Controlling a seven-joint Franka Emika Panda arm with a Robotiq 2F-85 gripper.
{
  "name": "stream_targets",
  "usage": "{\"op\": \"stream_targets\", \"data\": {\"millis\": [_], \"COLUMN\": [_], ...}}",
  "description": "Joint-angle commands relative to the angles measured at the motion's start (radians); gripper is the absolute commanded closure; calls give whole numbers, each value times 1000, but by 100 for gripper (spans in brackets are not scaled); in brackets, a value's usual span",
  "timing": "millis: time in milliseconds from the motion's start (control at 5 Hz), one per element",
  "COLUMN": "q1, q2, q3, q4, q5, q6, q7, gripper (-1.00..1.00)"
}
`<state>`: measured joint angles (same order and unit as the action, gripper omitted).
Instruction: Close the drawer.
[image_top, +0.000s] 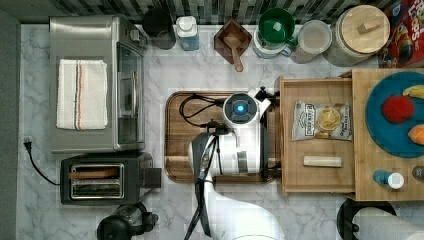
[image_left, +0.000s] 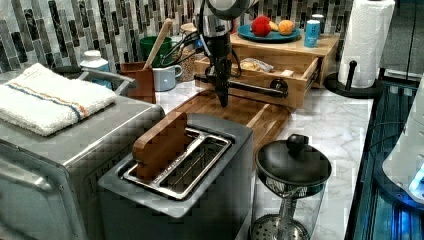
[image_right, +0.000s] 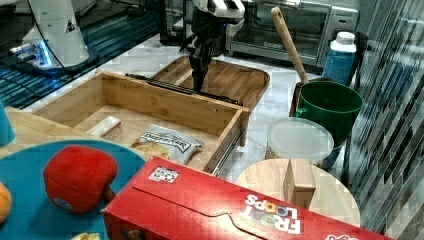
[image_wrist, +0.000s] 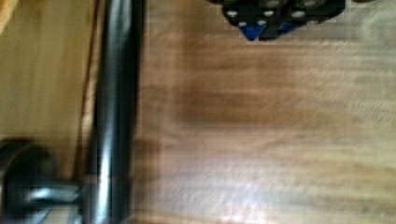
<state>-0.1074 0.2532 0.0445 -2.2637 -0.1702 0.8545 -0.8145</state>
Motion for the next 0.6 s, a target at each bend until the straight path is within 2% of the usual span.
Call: {"op": "stream_targets", "data": {"millis": [200, 400, 600], "q1": [-104, -93, -159], "q2": [28, 26, 14], "q3": [-30, -70, -59], "q4": [127, 149, 174], "q5": [0, 18, 11], "q6": [50, 5, -34], "q7": [-267, -300, -315], "gripper": [100, 100, 100]}}
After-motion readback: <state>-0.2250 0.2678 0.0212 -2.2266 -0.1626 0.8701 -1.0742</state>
